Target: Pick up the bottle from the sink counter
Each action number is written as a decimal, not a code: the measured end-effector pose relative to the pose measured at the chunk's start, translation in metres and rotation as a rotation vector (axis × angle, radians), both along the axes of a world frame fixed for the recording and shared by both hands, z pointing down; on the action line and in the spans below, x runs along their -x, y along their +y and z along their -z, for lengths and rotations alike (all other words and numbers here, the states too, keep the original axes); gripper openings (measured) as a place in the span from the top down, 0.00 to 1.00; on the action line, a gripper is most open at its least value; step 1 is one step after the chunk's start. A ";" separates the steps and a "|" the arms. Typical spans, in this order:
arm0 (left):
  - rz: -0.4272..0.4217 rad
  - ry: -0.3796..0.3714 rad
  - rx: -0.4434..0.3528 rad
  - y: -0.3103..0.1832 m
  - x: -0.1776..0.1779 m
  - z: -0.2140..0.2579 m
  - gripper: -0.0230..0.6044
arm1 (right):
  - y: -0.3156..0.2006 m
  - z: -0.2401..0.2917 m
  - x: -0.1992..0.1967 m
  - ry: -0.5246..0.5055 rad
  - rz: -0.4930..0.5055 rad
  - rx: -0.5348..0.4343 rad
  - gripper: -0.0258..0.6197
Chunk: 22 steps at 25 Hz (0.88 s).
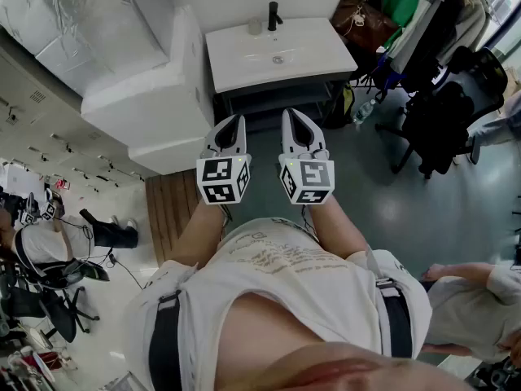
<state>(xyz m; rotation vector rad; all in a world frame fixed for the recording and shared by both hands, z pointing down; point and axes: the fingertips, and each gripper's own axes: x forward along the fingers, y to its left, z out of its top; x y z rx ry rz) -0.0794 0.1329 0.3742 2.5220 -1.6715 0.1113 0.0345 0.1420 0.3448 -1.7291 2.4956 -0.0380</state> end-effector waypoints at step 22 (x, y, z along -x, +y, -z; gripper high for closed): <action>-0.007 0.030 0.023 0.030 0.041 -0.010 0.93 | 0.026 -0.001 0.056 -0.003 0.022 0.012 0.92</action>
